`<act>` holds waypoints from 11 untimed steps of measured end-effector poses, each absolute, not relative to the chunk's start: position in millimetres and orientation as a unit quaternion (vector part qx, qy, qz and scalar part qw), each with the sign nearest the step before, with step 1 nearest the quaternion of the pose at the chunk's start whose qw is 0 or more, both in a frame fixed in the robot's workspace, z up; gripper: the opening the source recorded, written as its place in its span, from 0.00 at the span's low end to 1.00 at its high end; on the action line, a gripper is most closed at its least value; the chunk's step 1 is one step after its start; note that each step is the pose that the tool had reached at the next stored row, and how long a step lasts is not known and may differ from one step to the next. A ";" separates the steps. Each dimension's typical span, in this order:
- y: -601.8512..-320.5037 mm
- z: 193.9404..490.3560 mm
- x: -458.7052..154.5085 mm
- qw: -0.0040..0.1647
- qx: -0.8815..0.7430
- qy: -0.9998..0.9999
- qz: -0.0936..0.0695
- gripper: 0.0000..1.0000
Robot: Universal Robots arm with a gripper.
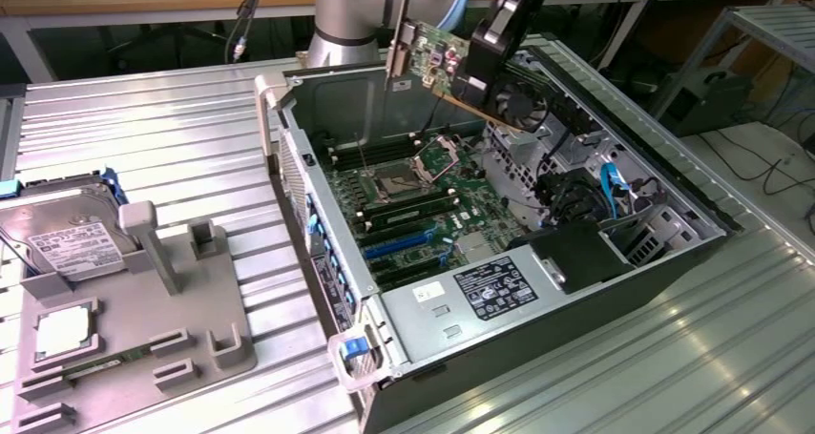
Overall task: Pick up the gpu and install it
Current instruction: 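Insert the gpu into the slot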
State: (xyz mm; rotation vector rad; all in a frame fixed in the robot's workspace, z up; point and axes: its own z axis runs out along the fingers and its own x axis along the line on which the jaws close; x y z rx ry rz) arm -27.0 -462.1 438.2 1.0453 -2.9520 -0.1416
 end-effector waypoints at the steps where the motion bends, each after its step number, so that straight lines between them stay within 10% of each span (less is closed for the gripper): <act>1: -462.4 438.1 -27.0 0.003 0.335 -0.941 -0.045 0.29; 11: -464.1 437.9 -27.0 0.005 0.363 -0.931 -0.045 0.29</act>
